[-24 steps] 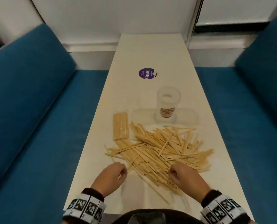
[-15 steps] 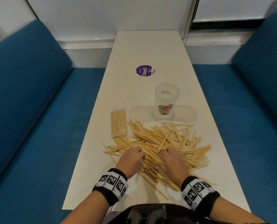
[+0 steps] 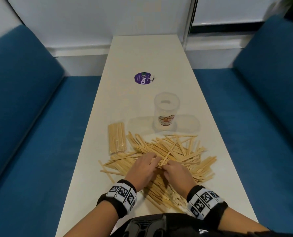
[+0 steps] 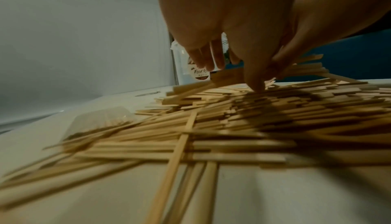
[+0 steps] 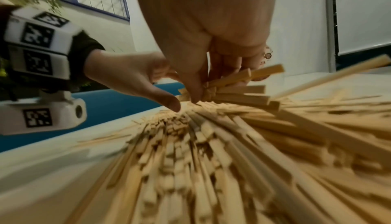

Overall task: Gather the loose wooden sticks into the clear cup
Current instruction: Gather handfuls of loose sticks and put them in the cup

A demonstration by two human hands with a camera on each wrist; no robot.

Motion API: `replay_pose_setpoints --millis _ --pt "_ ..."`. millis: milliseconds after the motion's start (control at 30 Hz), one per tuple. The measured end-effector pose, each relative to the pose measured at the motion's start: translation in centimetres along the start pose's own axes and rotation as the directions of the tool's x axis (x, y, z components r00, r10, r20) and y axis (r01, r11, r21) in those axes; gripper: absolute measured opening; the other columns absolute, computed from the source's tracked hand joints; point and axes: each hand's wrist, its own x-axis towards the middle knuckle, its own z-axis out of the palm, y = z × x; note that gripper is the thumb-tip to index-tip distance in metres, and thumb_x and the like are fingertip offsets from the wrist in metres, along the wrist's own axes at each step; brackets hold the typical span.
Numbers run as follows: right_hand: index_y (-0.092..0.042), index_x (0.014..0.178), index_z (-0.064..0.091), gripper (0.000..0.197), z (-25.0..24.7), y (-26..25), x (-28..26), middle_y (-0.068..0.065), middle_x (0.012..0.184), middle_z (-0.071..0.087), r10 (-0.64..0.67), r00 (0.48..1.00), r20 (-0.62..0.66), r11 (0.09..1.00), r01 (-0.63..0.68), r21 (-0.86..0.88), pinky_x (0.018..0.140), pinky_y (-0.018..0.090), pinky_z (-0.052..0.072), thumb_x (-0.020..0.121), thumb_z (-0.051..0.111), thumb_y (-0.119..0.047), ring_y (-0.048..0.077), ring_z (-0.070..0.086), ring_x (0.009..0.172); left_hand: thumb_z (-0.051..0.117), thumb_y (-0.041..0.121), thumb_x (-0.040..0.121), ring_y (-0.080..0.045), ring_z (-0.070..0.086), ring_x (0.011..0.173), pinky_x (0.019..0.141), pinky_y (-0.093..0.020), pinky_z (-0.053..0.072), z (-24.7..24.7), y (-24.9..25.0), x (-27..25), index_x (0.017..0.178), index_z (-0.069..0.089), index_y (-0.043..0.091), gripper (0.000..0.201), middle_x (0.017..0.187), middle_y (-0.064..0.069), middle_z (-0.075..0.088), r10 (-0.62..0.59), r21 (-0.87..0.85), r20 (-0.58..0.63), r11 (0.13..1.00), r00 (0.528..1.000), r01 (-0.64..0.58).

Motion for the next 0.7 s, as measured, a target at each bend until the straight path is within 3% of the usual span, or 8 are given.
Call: replay_pose_setpoints --millis 67,167,300,367,433,500,567,700 --pt "-0.012 0.112 0.064 0.030 -0.4 -0.2 0.0 0.005 0.106 0.059 -0.037 0.999 -0.026 0.999 0.038 0.012 0.080 0.030 0.042 0.098 0.039 -0.021 0.021 0.054 0.097 0.078 0.011 0.068 -0.022 0.063 0.095 0.085 -0.035 0.053 -0.1 0.2 0.6 0.108 0.063 0.012 0.043 0.103 -0.005 0.066 0.057 -0.009 0.032 0.998 0.998 -0.056" --pt "-0.012 0.110 0.065 0.031 -1.1 -0.4 0.0 0.004 0.104 0.059 -0.062 0.997 -0.039 0.996 0.064 0.054 0.083 0.031 0.045 0.098 0.039 -0.025 0.020 0.053 0.097 0.050 0.012 0.091 -0.023 0.053 0.106 0.095 -0.031 0.036 -0.8 0.5 1.2 0.117 0.055 0.013 0.026 0.112 -0.004 0.061 0.032 0.004 0.109 0.999 0.993 -0.033" --pt "-0.020 0.112 0.065 0.032 -2.2 0.2 0.0 0.000 0.101 0.061 -0.043 0.999 -0.013 0.979 0.044 0.197 0.084 0.029 0.045 0.094 0.046 -0.038 0.015 0.054 0.093 0.043 0.014 0.094 -0.021 0.052 0.107 0.093 -0.029 0.034 -0.8 0.3 1.4 0.118 0.051 0.014 0.026 0.115 -0.002 0.058 -0.017 0.027 0.147 1.000 0.989 0.013" --pt "-0.019 0.115 0.063 0.037 -2.5 1.1 0.1 -0.001 0.104 0.062 0.067 0.997 -0.025 0.928 -0.053 0.368 0.083 0.023 0.044 0.093 0.045 -0.043 0.013 0.055 0.095 0.044 0.015 0.095 -0.018 0.053 0.103 0.089 -0.026 0.038 -0.9 0.0 1.1 0.116 0.052 0.014 0.023 0.115 -0.002 0.058 -0.068 -0.010 0.157 0.997 0.985 0.071" --pt "-0.017 0.116 0.061 0.039 -2.3 2.6 0.3 0.001 0.109 0.063 0.221 0.972 -0.080 0.847 -0.150 0.511 0.086 0.023 0.042 0.096 0.038 -0.042 0.014 0.055 0.102 0.041 0.013 0.096 -0.015 0.049 0.089 0.075 -0.022 0.037 -0.9 -0.5 0.6 0.110 0.052 0.013 0.018 0.110 -0.002 0.059 -0.139 -0.054 0.153 0.987 0.978 0.148" --pt "-0.017 0.124 0.056 0.045 -1.7 4.2 0.4 0.003 0.121 0.058 0.257 0.964 -0.072 0.873 -0.200 0.444 0.097 0.028 0.036 0.098 0.030 -0.043 0.016 0.049 0.114 0.037 0.013 0.097 -0.014 0.046 0.081 0.069 -0.022 0.034 -1.2 -0.8 0.3 0.104 0.052 0.013 0.016 0.104 -0.003 0.060 -0.215 -0.109 0.183 0.965 0.959 0.237" --pt "-0.022 0.135 0.045 0.054 -1.0 5.3 0.1 -0.001 0.136 0.046 0.179 0.983 0.047 0.955 -0.186 0.232 0.109 0.033 0.025 0.094 0.028 -0.053 0.014 0.037 0.128 0.036 0.015 0.098 -0.018 0.053 0.082 0.069 -0.025 0.039 -1.7 -1.1 0.2 0.101 0.052 0.012 0.017 0.099 -0.003 0.061 -0.310 -0.204 0.223 0.912 0.924 0.355" --pt "-0.024 0.141 0.036 0.061 0.3 5.7 -0.3 -0.003 0.141 0.040 0.030 0.989 0.146 0.999 -0.027 -0.023 0.113 0.034 0.019 0.089 0.043 -0.055 0.014 0.033 0.132 0.035 0.023 0.100 -0.015 0.055 0.074 0.063 -0.022 0.042 -2.5 -1.5 -0.1 0.097 0.056 0.013 0.023 0.088 -0.001 0.060 -0.426 -0.418 0.250 0.762 0.869 0.494"
